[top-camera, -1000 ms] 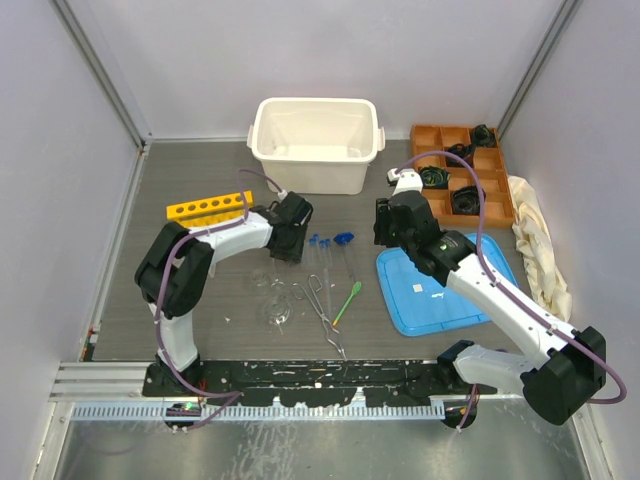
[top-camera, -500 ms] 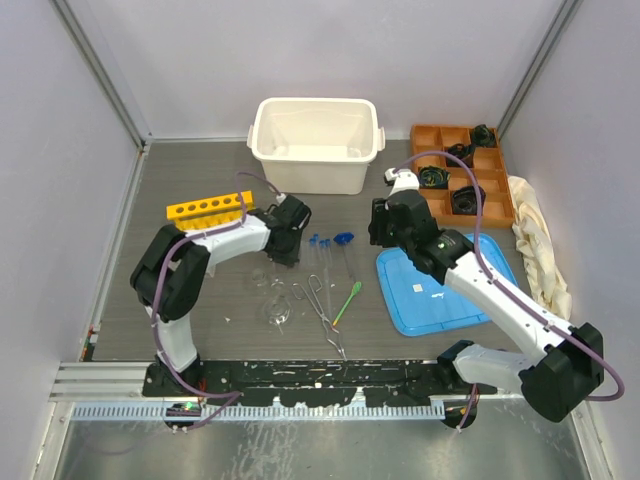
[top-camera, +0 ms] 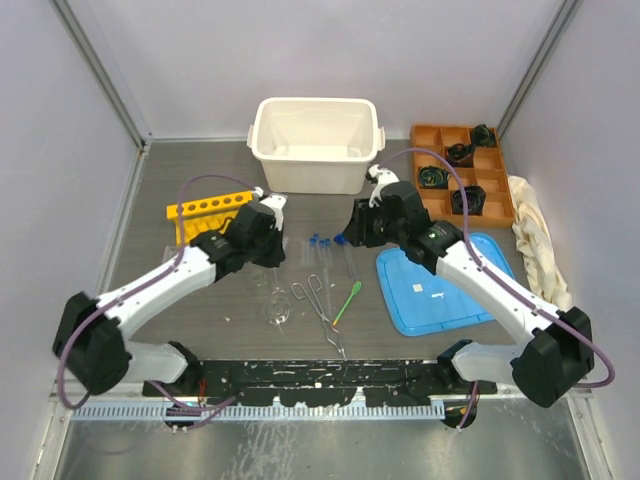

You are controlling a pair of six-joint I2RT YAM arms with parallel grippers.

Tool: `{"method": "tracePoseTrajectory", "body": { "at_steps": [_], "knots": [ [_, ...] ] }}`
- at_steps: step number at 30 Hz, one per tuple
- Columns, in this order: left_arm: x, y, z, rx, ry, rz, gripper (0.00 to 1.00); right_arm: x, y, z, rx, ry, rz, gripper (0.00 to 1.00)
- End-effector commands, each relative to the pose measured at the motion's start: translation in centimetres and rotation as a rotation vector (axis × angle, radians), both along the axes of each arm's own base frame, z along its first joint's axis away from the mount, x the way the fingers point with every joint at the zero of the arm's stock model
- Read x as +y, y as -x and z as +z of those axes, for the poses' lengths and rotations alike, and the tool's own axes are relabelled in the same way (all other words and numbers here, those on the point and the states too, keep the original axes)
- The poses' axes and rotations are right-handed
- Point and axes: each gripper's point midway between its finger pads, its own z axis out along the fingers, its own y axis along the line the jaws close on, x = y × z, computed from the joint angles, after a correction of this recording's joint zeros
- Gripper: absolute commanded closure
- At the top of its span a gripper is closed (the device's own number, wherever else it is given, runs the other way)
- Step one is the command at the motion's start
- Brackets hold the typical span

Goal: Organize the chemistry lab equipment
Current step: Pick up the test tube at the center of the board.

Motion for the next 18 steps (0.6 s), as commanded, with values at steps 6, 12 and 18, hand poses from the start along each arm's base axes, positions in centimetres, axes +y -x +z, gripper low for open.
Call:
{"method": "tracePoseTrajectory", "body": {
  "at_steps": [6, 12, 18],
  "knots": [
    [-2.6, 1.8, 8.8, -0.312, 0.167, -0.179, 1.0, 8.4, 2.0, 8.0, -0.017, -0.389, 0.349, 0.58],
    [-2.5, 3.1, 9.9, -0.363, 0.198, -0.196, 1.0, 10.9, 3.0, 10.1, -0.04, -0.423, 0.428, 0.58],
    [-2.0, 3.5, 10.9, -0.393, 0.221, -0.187, 1.0, 12.7, 3.5, 9.8, -0.032, -0.41, 0.45, 0.59]
  ]
}}
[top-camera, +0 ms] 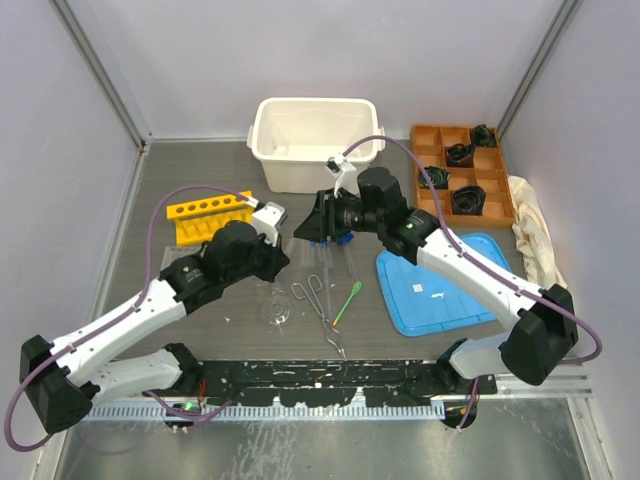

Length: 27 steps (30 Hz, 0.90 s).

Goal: Organize the chemistry lab equipment
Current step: Pick up the test tube at the center of the board.

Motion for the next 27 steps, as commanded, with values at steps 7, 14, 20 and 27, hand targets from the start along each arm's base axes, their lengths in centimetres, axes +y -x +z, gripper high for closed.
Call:
{"method": "tracePoseTrajectory", "body": {
  "at_steps": [7, 14, 20, 27],
  "knots": [
    [0.1, -0.1, 4.2, -0.122, 0.102, 0.005, 0.99, 2.7, 0.4, 1.3, -0.041, -0.043, 0.045, 0.6],
    [0.0, 0.4, 4.6, -0.126, 0.119, -0.008, 0.99, 3.3, 0.3, 1.3, -0.048, -0.041, 0.049, 0.6],
    [0.0, 0.5, 4.5, -0.121, 0.121, -0.01, 0.99, 3.5, 0.2, 1.5, -0.053, -0.047, 0.054, 0.6],
    [-0.3, 0.6, 4.7, -0.119, 0.128, -0.019, 0.99, 3.8, 0.2, 1.4, -0.053, -0.05, 0.061, 0.63]
  ]
}}
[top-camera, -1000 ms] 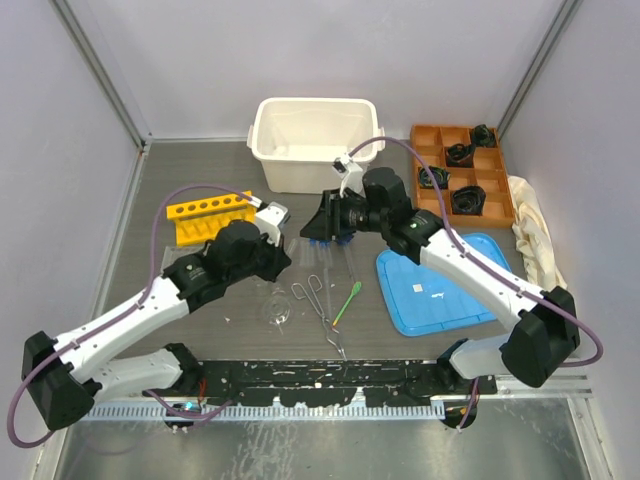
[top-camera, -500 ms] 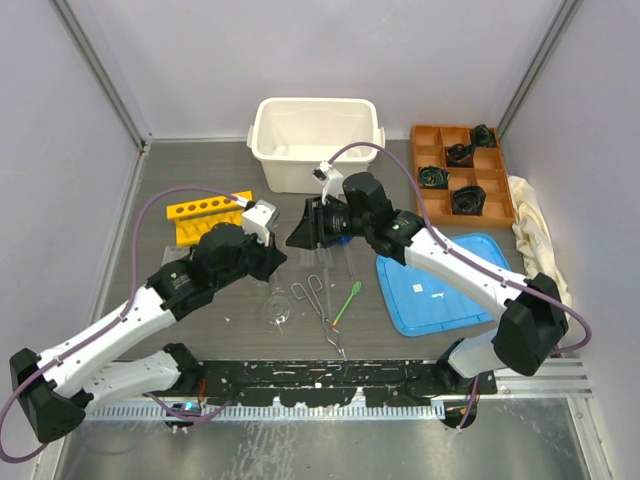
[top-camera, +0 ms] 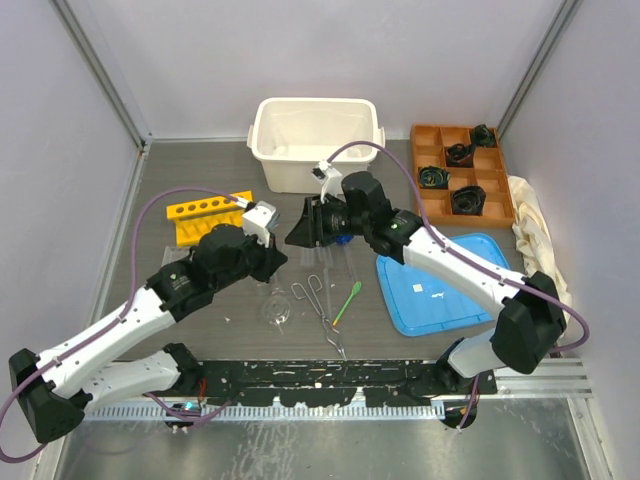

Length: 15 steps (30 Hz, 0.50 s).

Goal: Organize the chemistry lab equipment
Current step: Pick up the test tube at the center of the board.

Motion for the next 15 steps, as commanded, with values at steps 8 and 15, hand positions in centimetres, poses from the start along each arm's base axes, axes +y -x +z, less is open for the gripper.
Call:
{"method": "tracePoseTrajectory", "body": {
  "at_steps": [8, 15],
  "knots": [
    [-0.75, -0.09, 2.05, -0.058, 0.064, -0.012, 0.99, 1.36, -0.55, 3.11, -0.071, -0.077, 0.019, 0.71],
    [-0.33, -0.34, 1.78, -0.058, 0.047, 0.014, 0.87, 1.57, -0.54, 3.12, -0.072, -0.081, 0.027, 0.98]
  ]
}}
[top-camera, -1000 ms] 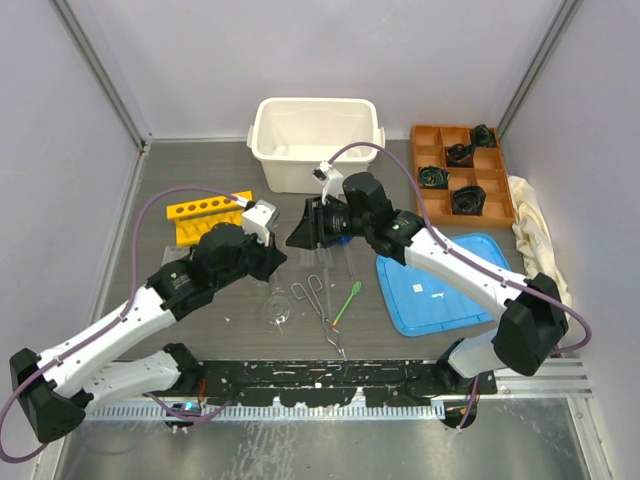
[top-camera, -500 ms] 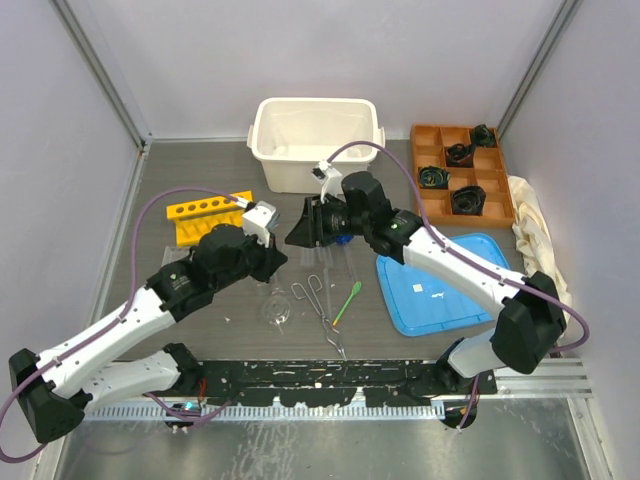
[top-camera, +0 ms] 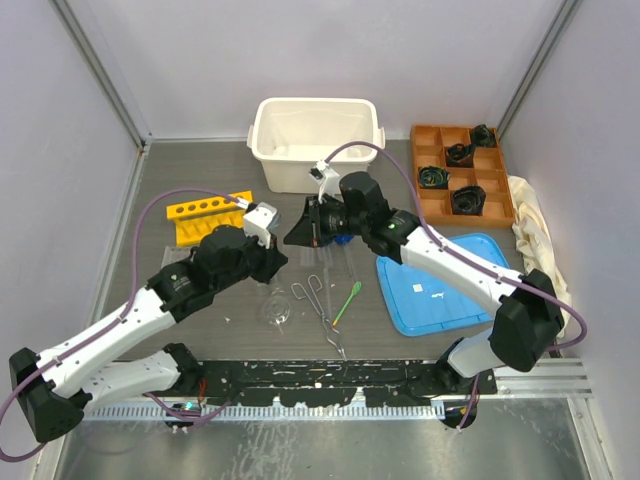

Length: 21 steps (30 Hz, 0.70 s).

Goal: Organize the chemistry lab equipment
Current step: Pick up the test tube at the center of the board, then insert the test tube into the slot of the test tube rack.

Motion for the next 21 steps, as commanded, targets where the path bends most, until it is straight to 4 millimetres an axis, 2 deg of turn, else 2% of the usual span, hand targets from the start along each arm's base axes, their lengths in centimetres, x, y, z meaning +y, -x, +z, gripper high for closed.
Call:
{"method": "tracePoseTrajectory", "body": {
  "at_steps": [1, 4, 8, 14, 21],
  "knots": [
    [0.2, -0.8, 1.9, -0.062, 0.04, 0.04, 0.78, 1.1, -0.6, 3.2, -0.082, -0.069, 0.015, 0.99],
    [1.8, -1.5, 1.6, -0.068, 0.001, 0.129, 0.62, 1.3, -1.1, 3.0, -0.094, -0.052, 0.009, 0.99],
    [5.0, -2.5, 1.9, -0.09, -0.064, 0.293, 0.5, 1.5, -2.7, 2.3, -0.139, 0.035, -0.031, 0.99],
    [9.7, -4.1, 3.0, -0.078, -0.116, 0.477, 0.48, 2.8, -6.3, 1.5, -0.25, 0.143, -0.078, 0.99],
    [16.7, -7.6, 2.3, 0.083, -0.064, 0.684, 0.48, 7.5, -9.3, 0.3, -0.451, 0.253, -0.078, 0.99]
  ]
}}
